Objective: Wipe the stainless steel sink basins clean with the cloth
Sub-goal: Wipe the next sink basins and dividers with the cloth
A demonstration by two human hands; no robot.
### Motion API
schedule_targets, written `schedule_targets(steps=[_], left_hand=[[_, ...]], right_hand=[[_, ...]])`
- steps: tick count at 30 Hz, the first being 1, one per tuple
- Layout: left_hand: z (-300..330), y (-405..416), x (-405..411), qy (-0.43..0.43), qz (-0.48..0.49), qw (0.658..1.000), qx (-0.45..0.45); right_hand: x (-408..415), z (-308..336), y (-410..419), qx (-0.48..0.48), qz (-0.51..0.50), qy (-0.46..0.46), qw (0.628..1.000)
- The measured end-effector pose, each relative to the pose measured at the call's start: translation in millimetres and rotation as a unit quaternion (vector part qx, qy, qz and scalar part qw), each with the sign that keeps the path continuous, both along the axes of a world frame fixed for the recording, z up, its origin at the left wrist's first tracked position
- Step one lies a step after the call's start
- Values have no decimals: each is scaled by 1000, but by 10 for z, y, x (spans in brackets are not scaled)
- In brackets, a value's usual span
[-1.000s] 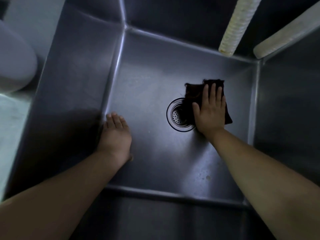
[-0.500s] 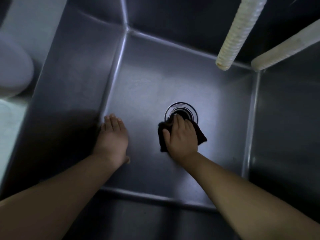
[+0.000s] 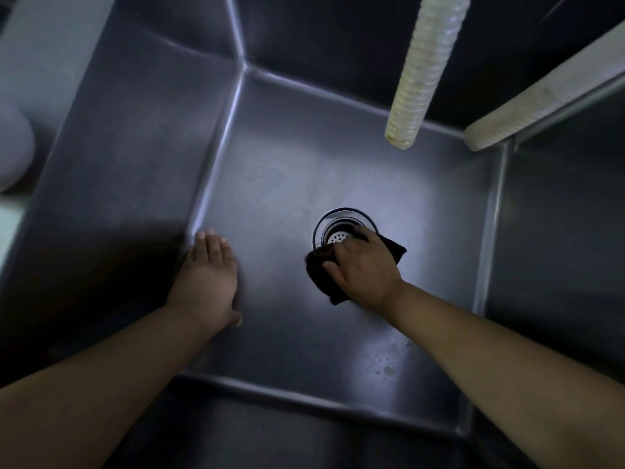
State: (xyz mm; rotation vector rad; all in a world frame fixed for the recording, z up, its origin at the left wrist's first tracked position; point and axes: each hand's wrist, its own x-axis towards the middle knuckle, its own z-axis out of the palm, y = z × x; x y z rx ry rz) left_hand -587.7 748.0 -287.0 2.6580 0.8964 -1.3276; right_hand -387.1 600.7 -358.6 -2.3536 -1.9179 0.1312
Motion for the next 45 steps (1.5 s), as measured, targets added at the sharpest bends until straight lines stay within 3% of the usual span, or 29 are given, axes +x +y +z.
schedule_targets(steps=[8,14,23,30,34,42,45], left_hand=[[8,-32,53,18,6,1000,7],[33,-60,89,27,2,999,18],[4,-62,68,23,2,1000,19],[21,-39,35,8,14,1000,3],[34,-35,30,4,13,1000,0],[-21,-2,-34,-14,4,1000,-2],[-19,2,-49,-21,7,1000,-4]], right_hand=[[149,72,-18,-86,116,0,990],[-21,103,-35,-135,44,-48,989],[-222,3,-254,11,-45,55,997],[-655,68,-896,-83,-38,25,996],[-507,109,-1203,-125,-13,-6,992],[418,140,-915,-147,-191,-27,970],[416,137,-842,-149,-230,-23,962]])
